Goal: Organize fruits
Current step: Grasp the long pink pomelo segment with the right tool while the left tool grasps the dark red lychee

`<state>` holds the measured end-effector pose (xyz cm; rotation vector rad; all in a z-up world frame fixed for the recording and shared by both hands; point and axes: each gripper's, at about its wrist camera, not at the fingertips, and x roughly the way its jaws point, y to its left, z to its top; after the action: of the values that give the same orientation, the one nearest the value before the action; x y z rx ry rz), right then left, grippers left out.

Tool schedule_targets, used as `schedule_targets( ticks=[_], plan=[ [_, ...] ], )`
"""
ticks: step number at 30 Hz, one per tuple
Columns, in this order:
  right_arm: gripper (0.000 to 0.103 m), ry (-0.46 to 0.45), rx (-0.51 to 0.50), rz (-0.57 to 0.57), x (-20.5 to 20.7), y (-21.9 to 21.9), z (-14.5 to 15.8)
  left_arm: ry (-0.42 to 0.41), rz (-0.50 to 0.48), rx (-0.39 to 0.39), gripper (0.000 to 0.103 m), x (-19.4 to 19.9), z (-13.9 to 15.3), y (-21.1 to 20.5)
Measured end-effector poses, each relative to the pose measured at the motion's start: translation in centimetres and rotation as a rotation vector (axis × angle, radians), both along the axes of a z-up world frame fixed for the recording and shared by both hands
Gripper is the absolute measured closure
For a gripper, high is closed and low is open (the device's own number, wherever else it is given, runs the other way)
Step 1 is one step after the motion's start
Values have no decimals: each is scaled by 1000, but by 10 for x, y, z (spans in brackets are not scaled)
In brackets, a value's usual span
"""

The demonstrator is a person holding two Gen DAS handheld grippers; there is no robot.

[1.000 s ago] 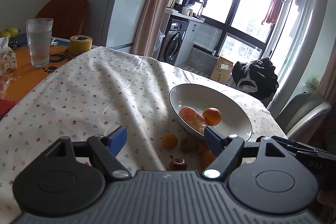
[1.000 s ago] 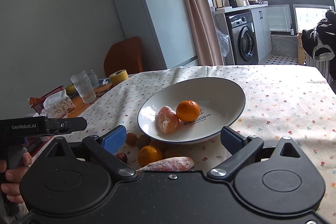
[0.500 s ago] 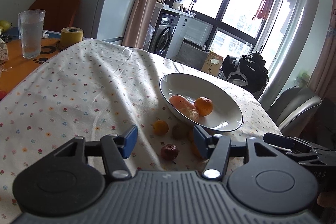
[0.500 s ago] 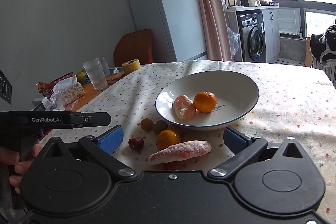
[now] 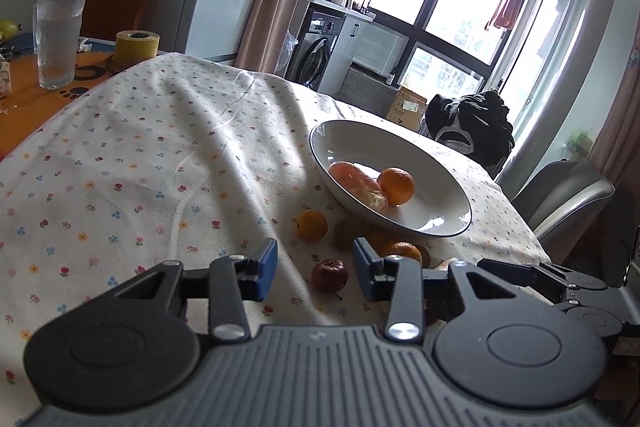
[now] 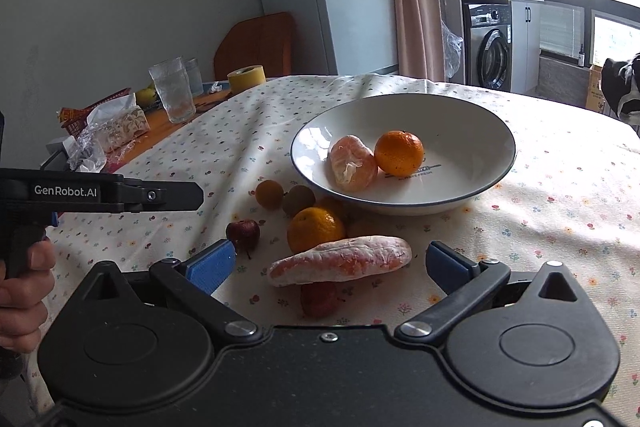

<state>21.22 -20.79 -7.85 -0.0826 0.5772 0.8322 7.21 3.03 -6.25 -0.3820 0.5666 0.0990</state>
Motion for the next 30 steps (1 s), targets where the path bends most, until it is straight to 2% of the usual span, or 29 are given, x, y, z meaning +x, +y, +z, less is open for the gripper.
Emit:
schedule_targets(
  ticks=[13, 23, 27, 30],
  plan=[
    [0, -26, -95, 35, 10, 18, -10, 42, 19, -26, 63, 12, -14, 9],
    [0, -39, -83, 51, 15, 22, -14, 57, -7, -12, 63, 20, -15, 0],
    [9, -7, -99, 64, 17, 20, -19, 62, -17, -3, 63, 24, -16, -6],
    [12, 1, -77, 62, 18, 17, -19, 68, -29, 4, 63, 28, -18, -12]
  ],
)
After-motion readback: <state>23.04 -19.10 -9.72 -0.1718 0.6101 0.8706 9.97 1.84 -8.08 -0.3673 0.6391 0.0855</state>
